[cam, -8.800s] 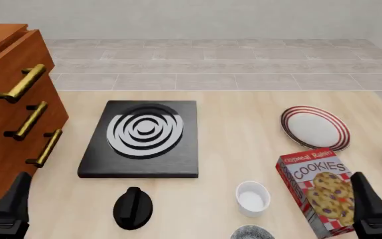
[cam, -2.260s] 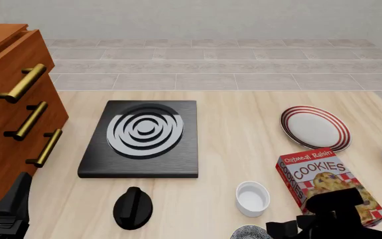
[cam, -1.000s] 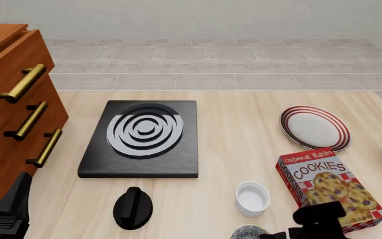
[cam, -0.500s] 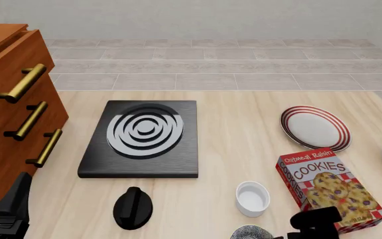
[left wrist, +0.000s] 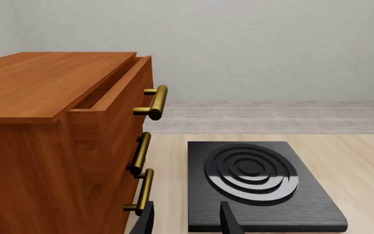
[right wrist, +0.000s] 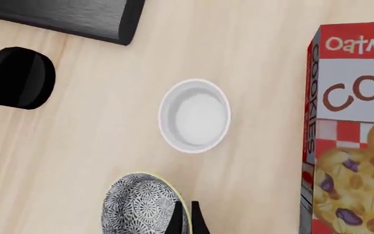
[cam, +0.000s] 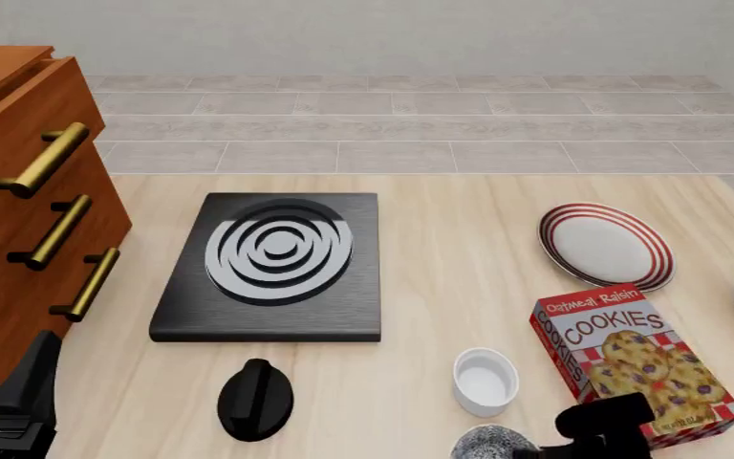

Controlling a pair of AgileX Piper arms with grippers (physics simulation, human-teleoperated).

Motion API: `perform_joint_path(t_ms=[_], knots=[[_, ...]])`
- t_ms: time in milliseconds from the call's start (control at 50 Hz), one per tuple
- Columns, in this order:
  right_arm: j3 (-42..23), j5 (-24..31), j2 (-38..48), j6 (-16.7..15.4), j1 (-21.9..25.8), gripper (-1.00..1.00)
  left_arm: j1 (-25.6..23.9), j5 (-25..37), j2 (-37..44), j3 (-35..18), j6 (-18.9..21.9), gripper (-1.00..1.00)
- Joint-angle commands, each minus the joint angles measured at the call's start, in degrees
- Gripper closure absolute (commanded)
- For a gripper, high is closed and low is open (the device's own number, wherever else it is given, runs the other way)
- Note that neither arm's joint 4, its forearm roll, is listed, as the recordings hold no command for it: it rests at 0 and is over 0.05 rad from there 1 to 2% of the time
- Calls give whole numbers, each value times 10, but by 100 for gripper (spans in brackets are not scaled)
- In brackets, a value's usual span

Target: Pick the akita bowl next to the ramekin and place it on the plate.

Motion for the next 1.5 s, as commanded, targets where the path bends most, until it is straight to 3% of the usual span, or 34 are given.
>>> perform_joint_path(t_ms=[20, 280, 1060, 1500], knots=[[-51, 103, -81, -56, -23, 100, 0, 0, 0, 0, 0, -100], [-87, 132, -87, -81, -33, 100, 0, 0, 0, 0, 0, -100], [-182, 206, -118, -111, -56, 100, 0, 0, 0, 0, 0, -100], [-223, 202, -90, -129, -84, 100, 0, 0, 0, 0, 0, -100]])
